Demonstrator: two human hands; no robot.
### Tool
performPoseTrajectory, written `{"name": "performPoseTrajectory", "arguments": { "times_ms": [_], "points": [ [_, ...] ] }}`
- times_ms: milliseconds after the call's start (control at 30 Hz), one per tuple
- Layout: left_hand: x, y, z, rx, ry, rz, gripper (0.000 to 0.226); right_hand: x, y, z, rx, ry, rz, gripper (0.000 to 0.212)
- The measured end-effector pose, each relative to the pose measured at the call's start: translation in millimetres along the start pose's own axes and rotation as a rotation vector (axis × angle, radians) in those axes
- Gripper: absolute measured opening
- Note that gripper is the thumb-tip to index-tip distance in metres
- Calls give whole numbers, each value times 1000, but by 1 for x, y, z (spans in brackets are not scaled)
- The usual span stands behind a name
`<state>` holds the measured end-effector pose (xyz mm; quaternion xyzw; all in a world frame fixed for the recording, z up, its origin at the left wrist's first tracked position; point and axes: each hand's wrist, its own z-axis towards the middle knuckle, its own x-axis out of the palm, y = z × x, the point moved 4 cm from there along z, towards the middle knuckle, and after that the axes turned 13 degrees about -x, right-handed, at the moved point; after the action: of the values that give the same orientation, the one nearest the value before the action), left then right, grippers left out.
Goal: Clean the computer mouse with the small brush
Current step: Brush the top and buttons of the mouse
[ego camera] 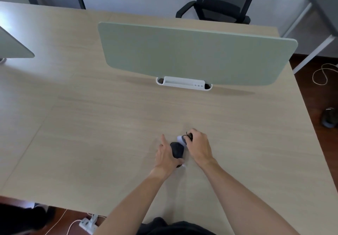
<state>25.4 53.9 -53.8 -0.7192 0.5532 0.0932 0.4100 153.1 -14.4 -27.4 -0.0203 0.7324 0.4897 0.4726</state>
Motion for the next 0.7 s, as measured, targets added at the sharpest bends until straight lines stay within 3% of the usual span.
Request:
{"name": "performPoseTrajectory", "arguments": {
  "times_ms": [167, 267, 367, 500, 600, 700],
  "points": [
    [-1, -2, -2, 22, -12, 30, 136, 4, 2, 8, 118, 45, 212, 29],
    [-2, -4, -2, 7, -12, 59, 137, 6, -8, 10, 189, 40, 187, 32],
    [-2, -5, -4, -2, -18, 54, 136, -2, -8, 17, 142, -7, 65, 30],
    [-5, -6, -6, 9, -39, 48, 131, 0, 15, 25, 8, 84, 208, 25],
    [-7, -7, -8, 20, -45, 60, 129, 8, 16, 26, -44, 285, 51, 8],
    [-8, -8, -8, 22, -59, 85, 130, 0, 18, 30, -28, 287, -198, 8]
  ]
}}
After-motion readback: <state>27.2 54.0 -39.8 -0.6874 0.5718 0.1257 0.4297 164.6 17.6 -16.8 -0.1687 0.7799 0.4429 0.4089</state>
